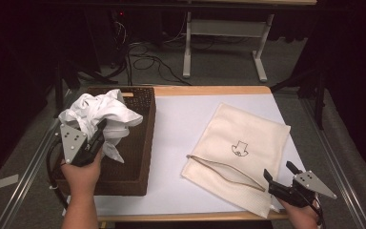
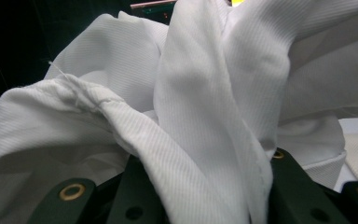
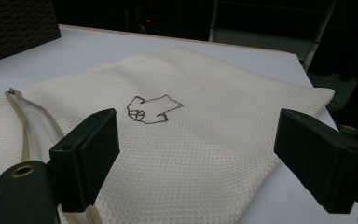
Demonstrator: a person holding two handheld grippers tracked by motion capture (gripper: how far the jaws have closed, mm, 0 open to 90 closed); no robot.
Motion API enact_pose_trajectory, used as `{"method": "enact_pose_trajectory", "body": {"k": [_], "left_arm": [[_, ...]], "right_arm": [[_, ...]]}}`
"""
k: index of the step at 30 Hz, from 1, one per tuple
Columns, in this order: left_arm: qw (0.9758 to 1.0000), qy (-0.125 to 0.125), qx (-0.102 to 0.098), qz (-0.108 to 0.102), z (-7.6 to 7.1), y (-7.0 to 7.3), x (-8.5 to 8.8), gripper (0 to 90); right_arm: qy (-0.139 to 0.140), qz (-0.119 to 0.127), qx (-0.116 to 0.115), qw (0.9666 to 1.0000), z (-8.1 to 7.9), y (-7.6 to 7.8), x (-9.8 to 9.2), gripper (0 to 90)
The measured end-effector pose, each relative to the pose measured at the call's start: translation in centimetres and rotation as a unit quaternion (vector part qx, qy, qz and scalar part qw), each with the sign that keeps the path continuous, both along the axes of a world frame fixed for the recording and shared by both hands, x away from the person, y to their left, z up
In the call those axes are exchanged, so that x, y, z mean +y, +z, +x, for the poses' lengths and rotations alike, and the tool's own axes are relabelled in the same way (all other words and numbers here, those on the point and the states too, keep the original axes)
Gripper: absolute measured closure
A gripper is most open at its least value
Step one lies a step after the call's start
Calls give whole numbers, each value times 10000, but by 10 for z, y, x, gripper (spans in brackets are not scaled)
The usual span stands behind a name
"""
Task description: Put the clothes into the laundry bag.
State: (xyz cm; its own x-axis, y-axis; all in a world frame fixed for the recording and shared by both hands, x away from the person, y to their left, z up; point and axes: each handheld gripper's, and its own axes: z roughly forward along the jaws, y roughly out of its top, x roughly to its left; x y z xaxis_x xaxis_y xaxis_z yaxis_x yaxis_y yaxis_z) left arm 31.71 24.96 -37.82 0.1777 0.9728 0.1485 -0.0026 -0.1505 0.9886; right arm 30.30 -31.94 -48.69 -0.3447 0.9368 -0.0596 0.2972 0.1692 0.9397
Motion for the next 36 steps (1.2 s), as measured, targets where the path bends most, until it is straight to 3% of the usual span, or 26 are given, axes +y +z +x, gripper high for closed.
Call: {"method": "enact_pose_trajectory", "body": {"k": [10,17,29,36], "left_arm": [[9984,-173,-535,-18,-19,22,-11,722],[9943,-434,-970,49,-38,42,-26,722],[9888,-766,-1282,-27,-50,57,-43,722],[9880,-935,-1230,-6,-43,67,-54,722]], "right_arm": [[78,-32,-23,10000,1,1,4,148],[82,-22,-3,10000,1,0,4,149],[60,-22,5,10000,1,0,4,149],[97,-59,3,9999,0,0,5,149]]}}
